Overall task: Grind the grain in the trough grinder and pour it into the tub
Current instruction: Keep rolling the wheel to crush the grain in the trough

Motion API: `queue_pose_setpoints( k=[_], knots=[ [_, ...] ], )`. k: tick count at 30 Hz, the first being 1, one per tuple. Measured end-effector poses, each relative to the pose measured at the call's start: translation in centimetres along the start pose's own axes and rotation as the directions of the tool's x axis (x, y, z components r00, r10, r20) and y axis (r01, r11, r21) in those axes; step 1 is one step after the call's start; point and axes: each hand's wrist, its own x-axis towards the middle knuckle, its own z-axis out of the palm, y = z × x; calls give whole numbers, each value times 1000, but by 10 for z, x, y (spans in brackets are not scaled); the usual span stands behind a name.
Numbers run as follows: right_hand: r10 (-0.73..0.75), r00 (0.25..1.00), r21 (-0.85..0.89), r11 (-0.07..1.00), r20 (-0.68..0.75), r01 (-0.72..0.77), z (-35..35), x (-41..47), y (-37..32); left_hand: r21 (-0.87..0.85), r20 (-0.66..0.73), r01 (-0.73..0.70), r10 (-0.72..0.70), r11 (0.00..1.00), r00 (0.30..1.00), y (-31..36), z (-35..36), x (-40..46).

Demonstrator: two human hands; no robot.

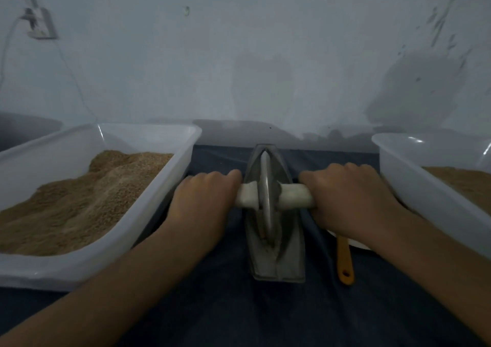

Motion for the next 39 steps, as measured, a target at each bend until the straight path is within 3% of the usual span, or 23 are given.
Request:
queue_pose_setpoints(
  k=[5, 8, 10, 12, 14, 17, 20, 21, 23, 25, 27, 32, 35, 39],
  knots=[
    [181, 913, 54, 975, 366, -215, 26, 79, 13, 42, 45, 135, -137, 990, 990, 3, 24, 76],
    [218, 899, 97, 957, 381, -273, 35, 96, 17, 39, 32, 158, -159, 987, 987, 5, 26, 97],
    [198, 907, 44, 972, 371, -231, 30, 86, 14, 18, 0, 118, -118, 993, 993, 4, 25, 86],
    [165, 938, 43, 981, 303, -187, 21, 64, 8, 3, -46, 65, -64, 998, 997, 1, 25, 57],
    [85, 990, 34, 995, 110, -89, 8, 34, -1, -34, -73, 5, -8, 999, 997, -3, 19, 21],
    [-55, 986, 16, 998, -157, 58, -16, -1, -9, -106, -58, -54, 48, 993, 997, -9, 8, -20],
    [-74, 975, 33, 996, -210, 83, -19, -7, -7, -100, -49, -41, 36, 994, 998, -9, 8, -28],
    [-59, 982, 44, 997, -182, 68, -15, -2, -7, -102, -43, -27, 23, 994, 999, -9, 10, -21],
    [-4, 1000, 15, 1000, 17, 4, 0, 20, -4, -82, -33, 26, -28, 996, 999, -7, 17, 4],
    [127, 958, 39, 989, 256, -142, 14, 50, 6, 11, -39, 81, -80, 997, 996, -2, 24, 40],
    [179, 904, 96, 968, 388, -233, 27, 76, 17, 57, -65, 128, -124, 990, 990, 4, 26, 74],
    [243, 893, 81, 953, 380, -293, 46, 89, 22, 91, -94, 137, -128, 986, 987, 7, 28, 98],
    [204, 914, 65, 968, 351, -241, 39, 71, 16, 39, -143, 79, -73, 996, 987, 3, 31, 75],
    [92, 956, 7, 995, 277, -98, 0, 48, 1, -60, -63, 8, -11, 998, 998, -4, 23, 38]
  ],
)
